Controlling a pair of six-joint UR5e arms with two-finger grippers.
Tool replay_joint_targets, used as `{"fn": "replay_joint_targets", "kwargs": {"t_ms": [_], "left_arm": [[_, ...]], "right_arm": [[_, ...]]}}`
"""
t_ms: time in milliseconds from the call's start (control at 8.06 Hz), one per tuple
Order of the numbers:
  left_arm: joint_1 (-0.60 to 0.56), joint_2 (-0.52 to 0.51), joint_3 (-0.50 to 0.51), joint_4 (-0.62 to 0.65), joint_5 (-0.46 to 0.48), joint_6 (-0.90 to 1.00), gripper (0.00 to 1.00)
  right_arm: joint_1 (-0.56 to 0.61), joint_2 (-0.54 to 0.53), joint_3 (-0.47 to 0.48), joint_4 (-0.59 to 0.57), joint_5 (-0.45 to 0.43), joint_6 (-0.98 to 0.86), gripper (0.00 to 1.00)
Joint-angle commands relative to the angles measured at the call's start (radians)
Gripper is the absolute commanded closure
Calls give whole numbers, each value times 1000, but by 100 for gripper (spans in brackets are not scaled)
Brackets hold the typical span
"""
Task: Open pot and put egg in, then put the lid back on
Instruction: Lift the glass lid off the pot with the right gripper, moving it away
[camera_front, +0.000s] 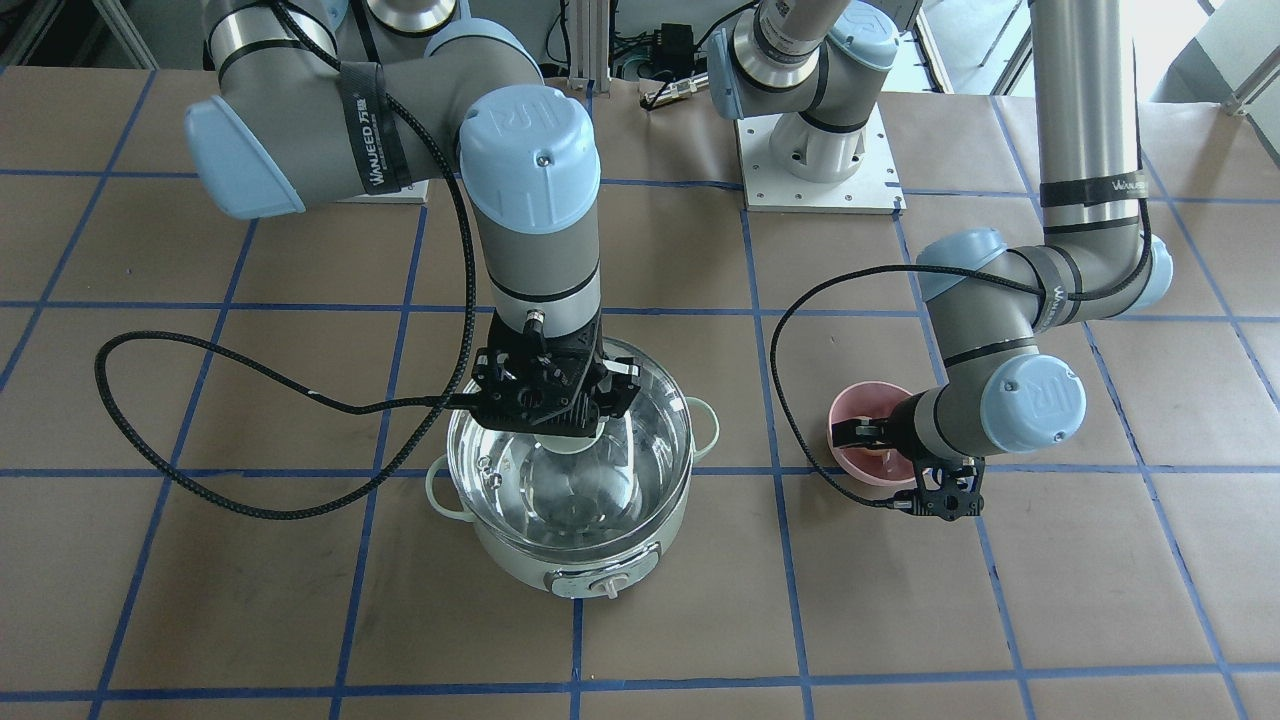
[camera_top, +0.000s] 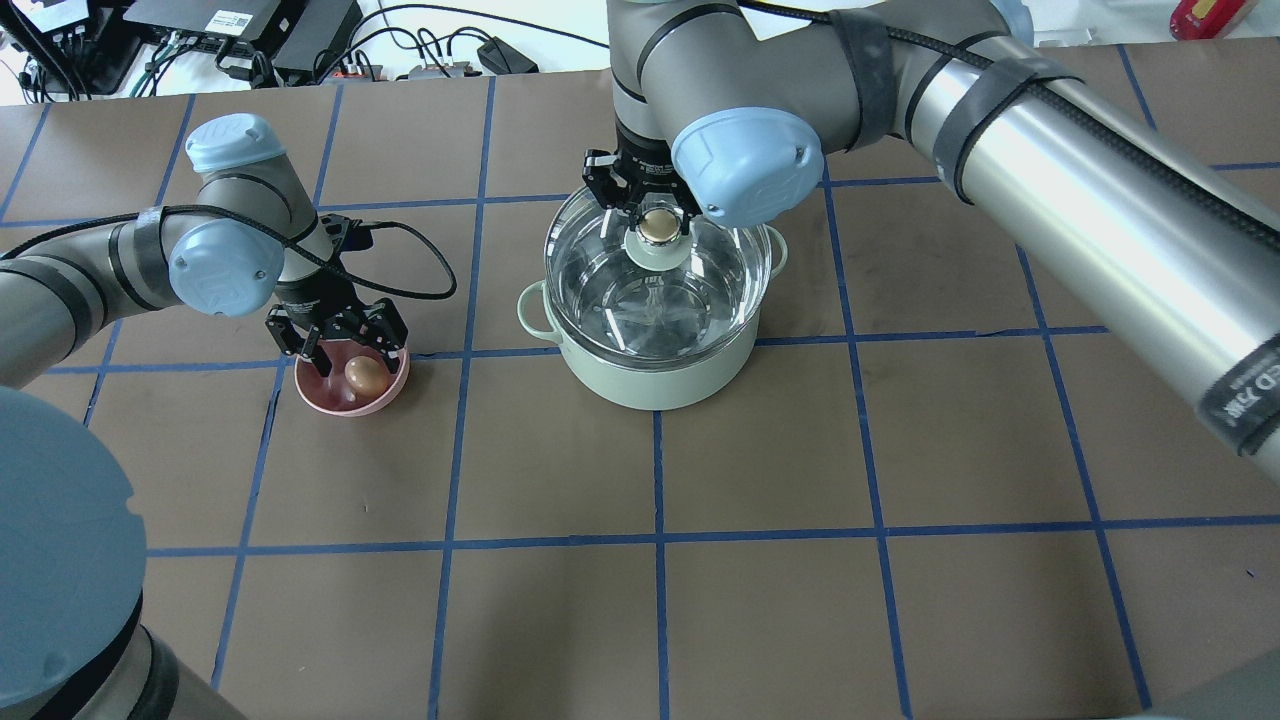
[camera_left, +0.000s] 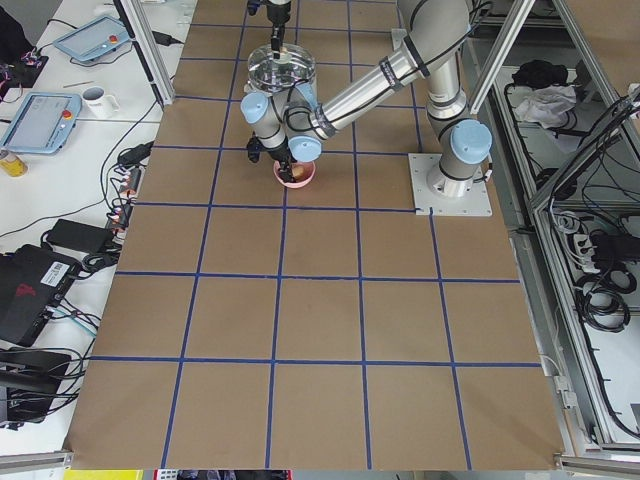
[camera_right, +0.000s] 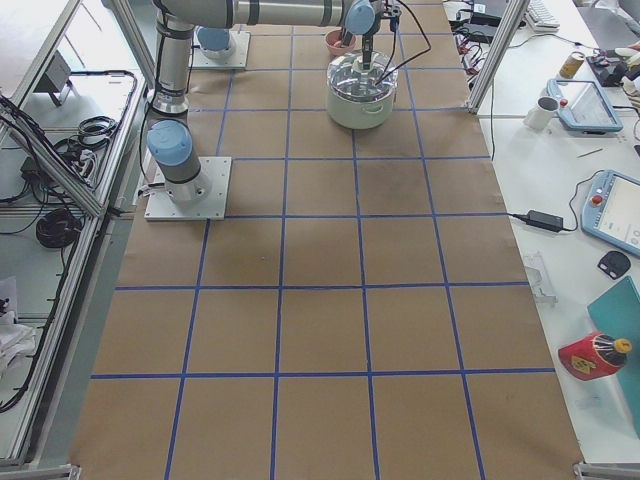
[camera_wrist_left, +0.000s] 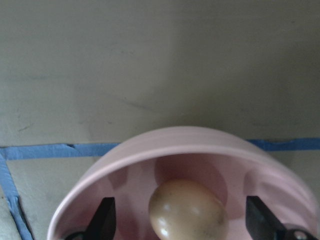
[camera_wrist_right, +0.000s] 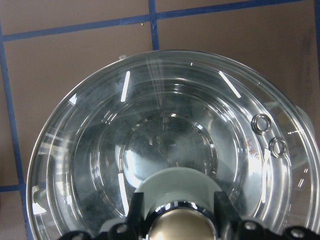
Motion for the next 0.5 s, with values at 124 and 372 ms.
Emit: {"fn": "replay_joint_targets", "kwargs": {"t_ms": [124,372], "left_arm": [[0,-3,-1,0,2,0,47],[0,-1,1,0,-4,0,74]], "right_arm": [[-94,-160,-1,166,-1,-136,100],[-229,-239,2,283,-8,-288,100]]}}
